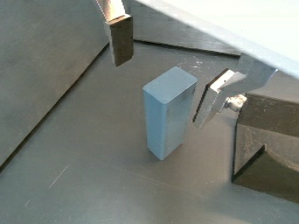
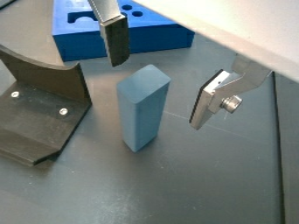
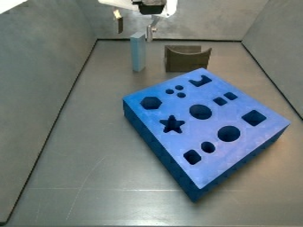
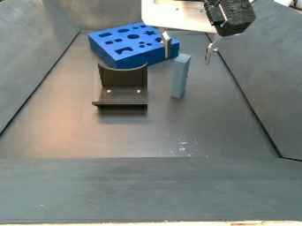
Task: Pick up the rectangle object. Move up. Move to above the board. Insert the rectangle object.
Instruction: Pick up the rectangle object.
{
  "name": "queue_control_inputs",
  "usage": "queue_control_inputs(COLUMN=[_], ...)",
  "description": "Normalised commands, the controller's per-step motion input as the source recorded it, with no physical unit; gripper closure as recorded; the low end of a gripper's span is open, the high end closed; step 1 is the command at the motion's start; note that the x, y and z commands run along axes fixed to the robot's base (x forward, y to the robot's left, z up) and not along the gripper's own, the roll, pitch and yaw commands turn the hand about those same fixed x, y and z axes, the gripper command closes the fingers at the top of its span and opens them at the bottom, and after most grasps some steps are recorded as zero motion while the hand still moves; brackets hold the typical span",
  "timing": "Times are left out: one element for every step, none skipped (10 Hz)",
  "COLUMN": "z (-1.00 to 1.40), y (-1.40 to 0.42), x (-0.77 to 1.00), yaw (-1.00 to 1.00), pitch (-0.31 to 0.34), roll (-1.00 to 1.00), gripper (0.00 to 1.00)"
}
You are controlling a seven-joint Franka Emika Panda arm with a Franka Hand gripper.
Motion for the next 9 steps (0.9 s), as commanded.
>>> queue_control_inputs(z=[0.0, -0.04, -0.42, -0.76, -0.31, -0.05, -0.08, -0.54, -0.31], y=[0.0, 0.0, -0.01, 0.0, 0.0, 0.0, 0.0, -0.01, 0.0], x=[0.03, 0.0, 0.0, 0.0, 0.0, 0.0, 0.0, 0.0, 0.0], yaw=[0.0, 0.0, 0.0, 0.0, 0.0, 0.0, 0.0, 0.0, 0.0], pitch=[0.029, 0.0, -0.054, 0.0, 0.0, 0.0, 0.0, -0.077, -0.04], roll=[0.0, 0.0, 0.05, 0.03, 0.0, 0.0, 0.0, 0.04, 0.0], gripper=[0.0, 0.0, 0.0, 0.0, 0.0, 0.0, 0.0, 0.0, 0.0])
